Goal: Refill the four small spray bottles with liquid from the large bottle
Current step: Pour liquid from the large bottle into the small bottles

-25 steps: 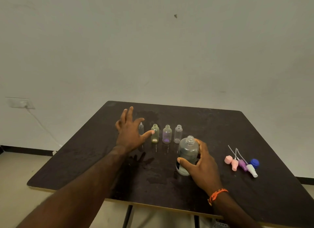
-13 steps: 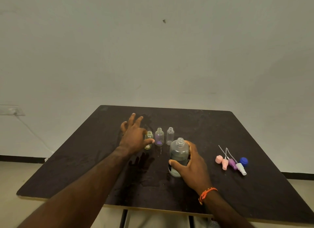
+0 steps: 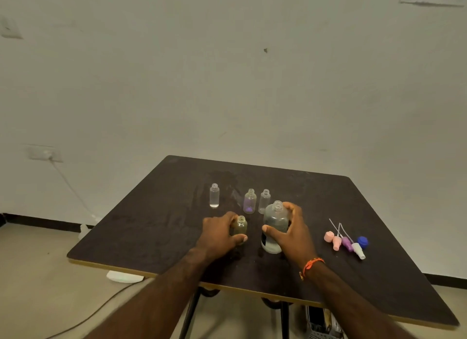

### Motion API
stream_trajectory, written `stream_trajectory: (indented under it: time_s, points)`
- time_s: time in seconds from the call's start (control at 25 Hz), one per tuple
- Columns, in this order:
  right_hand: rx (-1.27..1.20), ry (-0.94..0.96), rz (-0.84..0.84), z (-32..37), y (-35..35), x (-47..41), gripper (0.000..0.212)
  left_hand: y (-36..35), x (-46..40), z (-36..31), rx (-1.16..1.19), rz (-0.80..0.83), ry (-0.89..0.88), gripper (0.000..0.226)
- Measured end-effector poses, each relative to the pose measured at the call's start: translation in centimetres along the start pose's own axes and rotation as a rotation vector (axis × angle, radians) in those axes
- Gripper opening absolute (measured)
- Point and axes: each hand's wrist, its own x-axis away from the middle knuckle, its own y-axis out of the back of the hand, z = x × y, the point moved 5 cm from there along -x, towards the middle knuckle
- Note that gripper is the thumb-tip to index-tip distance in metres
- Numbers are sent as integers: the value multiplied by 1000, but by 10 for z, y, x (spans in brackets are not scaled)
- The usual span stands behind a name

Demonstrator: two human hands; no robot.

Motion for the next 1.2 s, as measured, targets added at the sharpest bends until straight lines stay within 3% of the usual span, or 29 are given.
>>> stream_trajectory:
  time_s: [0.12, 0.52, 1.2]
  points:
    - [109, 52, 38, 6, 4, 1, 75, -2, 3, -6, -28, -42, -50, 52]
    - [733, 150, 191, 8, 20, 0, 85, -1, 3, -22, -286, 78, -172, 54]
    - [916, 213, 265, 9, 12, 5, 90, 3, 6, -24, -367, 115, -289, 55]
